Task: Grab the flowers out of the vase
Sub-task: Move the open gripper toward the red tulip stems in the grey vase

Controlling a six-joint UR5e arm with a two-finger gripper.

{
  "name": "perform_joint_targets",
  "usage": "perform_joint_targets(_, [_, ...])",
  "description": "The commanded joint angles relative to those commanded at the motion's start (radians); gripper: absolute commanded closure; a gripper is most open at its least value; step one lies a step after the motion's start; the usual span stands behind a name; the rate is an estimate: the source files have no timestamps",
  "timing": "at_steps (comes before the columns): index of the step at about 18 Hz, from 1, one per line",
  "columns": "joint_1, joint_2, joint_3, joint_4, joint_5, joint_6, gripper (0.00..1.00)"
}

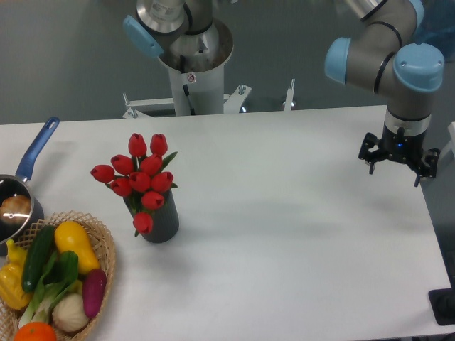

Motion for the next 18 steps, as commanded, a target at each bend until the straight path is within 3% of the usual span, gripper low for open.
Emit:
perform_joint_targets(5, [-0.015,0.017,-0.017,0.006,-0.006,-0.002,0.0])
perform_joint_targets(7, [-0.035,0.018,-0.063,0.011,-0.008,-0.006,0.0])
perform_joint_targets(10, [-0.066,0.061,-0.164,0.095,-0.038,-0.011,0.0])
perform_joint_targets(13, [-0.071,0.095,-0.205,0.097,-0.118,-0.011,0.0])
perform_joint_targets(18, [-0.084,0.103,-0.212,0.097,-0.126,-0.027,0.0])
